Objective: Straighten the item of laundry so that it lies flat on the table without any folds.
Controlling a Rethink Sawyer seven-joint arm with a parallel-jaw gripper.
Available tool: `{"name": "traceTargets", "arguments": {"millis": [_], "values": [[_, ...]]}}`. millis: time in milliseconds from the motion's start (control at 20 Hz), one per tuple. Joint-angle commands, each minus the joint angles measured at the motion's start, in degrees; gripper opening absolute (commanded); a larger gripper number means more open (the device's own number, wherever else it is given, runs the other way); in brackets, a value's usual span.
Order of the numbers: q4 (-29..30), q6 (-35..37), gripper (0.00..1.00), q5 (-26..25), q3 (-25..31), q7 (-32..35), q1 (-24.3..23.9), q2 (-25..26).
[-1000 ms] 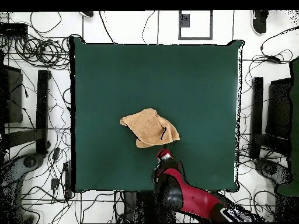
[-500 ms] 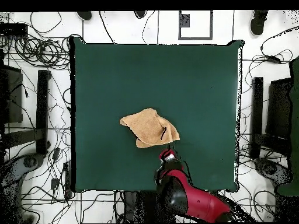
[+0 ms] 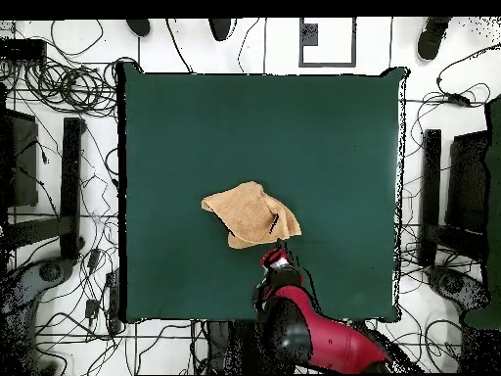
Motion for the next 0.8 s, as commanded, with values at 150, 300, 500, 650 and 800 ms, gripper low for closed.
{"name": "traceTargets", "arguments": {"millis": [150,300,500,650,800], "values": [[5.8,7.1,1.00,6.7,8.2,14.2,2.7,-6.1],[8.1,10.9,1.00,8.7,9.2,14.3,3.0,-10.7],[7.3,9.3,1.00,8.2,10.7,13.5,1.3,-8.6],[6.9,7.2,1.00,7.8,11.0,13.9,0.7,-6.4],[5.5,2.6,1.00,4.9,12.1,13.4,-0.4,-4.4]]}}
